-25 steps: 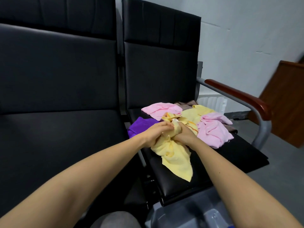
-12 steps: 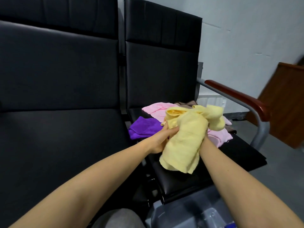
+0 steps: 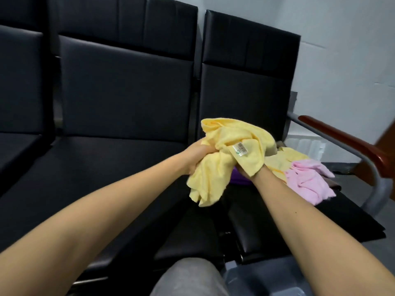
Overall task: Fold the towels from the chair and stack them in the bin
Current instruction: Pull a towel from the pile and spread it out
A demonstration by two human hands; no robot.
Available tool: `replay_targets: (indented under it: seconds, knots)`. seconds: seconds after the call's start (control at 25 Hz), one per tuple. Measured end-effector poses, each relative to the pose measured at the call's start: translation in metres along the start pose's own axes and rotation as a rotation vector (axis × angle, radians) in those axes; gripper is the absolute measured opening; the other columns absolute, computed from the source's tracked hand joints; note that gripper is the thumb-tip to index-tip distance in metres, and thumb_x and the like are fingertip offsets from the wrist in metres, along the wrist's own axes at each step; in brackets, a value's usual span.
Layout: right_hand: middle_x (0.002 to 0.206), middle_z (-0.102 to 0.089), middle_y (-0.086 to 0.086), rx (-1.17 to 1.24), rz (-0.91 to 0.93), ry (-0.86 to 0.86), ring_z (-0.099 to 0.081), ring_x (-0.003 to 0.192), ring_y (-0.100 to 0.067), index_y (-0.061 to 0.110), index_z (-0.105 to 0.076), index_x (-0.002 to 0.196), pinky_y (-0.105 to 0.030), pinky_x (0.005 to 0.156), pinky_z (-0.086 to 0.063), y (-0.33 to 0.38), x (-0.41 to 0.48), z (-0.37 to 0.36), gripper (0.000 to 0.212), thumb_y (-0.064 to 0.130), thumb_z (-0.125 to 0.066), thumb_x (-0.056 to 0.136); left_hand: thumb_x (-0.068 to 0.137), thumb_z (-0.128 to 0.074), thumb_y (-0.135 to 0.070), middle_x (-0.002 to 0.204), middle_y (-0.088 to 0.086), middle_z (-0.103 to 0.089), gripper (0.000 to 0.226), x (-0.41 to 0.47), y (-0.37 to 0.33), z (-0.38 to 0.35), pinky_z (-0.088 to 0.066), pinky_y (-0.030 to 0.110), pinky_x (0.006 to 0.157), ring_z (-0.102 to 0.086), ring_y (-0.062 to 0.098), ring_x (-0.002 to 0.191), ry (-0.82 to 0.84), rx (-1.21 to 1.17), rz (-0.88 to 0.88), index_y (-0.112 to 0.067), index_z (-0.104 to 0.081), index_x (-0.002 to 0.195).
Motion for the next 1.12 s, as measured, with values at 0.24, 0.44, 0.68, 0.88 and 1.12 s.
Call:
replay_targets:
  seconds: [0.24, 0.44, 0.68, 0.88, 1.12]
  knots:
    - [0.099, -0.062, -0.001, -0.117, -0.077, 0.189, -0.059, 0.095, -0.015, 0.016, -0.057, 0.116, -0.021, 0.059, -0.055, -0.056, 0.005, -0.141, 0.024, 0.008, -0.053, 0.094, 0.089, -0.059, -0.038, 0.131, 0.003, -0.054, 0.057, -0.066, -0.075, 0.161, -0.042, 0.029, 0.094, -0.052, 0.024, 0.120, -0.511, 0.930, -0.173, -0.020, -0.040, 0.139]
    - [0.141, -0.040, -0.017, -0.787, -0.199, 0.120, -0.046, 0.123, -0.030, 0.003, -0.032, 0.140, -0.034, 0.096, -0.045, -0.145, -0.024, -0.175, 0.062, 0.018, -0.061, 0.087, 0.089, -0.058, -0.034, 0.129, 0.009, -0.053, 0.053, -0.094, 0.022, 0.241, -0.044, 0.034, 0.089, -0.052, 0.027, 0.114, -0.395, 1.430, 0.276, -0.019, -0.043, 0.137]
    - [0.156, -0.002, -0.008, -1.434, 0.417, 0.262, -0.009, 0.142, -0.030, 0.031, -0.002, 0.150, -0.045, 0.113, -0.014, -0.127, -0.030, -0.204, 0.092, 0.021, -0.062, 0.082, 0.097, -0.047, -0.027, 0.111, -0.004, -0.067, 0.029, -0.135, 0.024, 0.207, -0.047, 0.030, 0.073, -0.063, 0.020, 0.103, -0.579, 1.464, -0.451, -0.023, -0.065, 0.119]
    - [0.120, -0.060, -0.005, -1.394, 0.490, 0.052, -0.056, 0.108, -0.028, 0.020, -0.046, 0.132, -0.031, 0.075, -0.036, -0.124, -0.029, -0.198, 0.042, 0.008, -0.037, 0.093, 0.093, -0.038, -0.052, 0.108, -0.010, -0.063, 0.041, -0.152, 0.005, 0.195, -0.049, 0.031, 0.061, -0.065, 0.018, 0.089, -0.564, 1.569, -0.567, -0.026, -0.065, 0.111]
    - [0.142, -0.037, 0.002, -1.378, 0.541, 0.563, -0.034, 0.131, -0.020, 0.025, -0.042, 0.136, -0.034, 0.107, -0.027, -0.138, -0.045, -0.216, 0.058, 0.006, -0.049, 0.082, 0.091, -0.059, -0.015, 0.115, 0.002, -0.061, 0.025, -0.150, 0.049, 0.214, -0.040, 0.018, 0.089, -0.056, 0.016, 0.109, -0.182, 1.261, -0.183, -0.011, -0.065, 0.115]
Point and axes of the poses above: each hand's wrist, its own x-axis towards the middle knuckle, its own z-axis out of the back of the hand, y = z × x, the point moved 6 cm from there along x, towards the middle knuckle
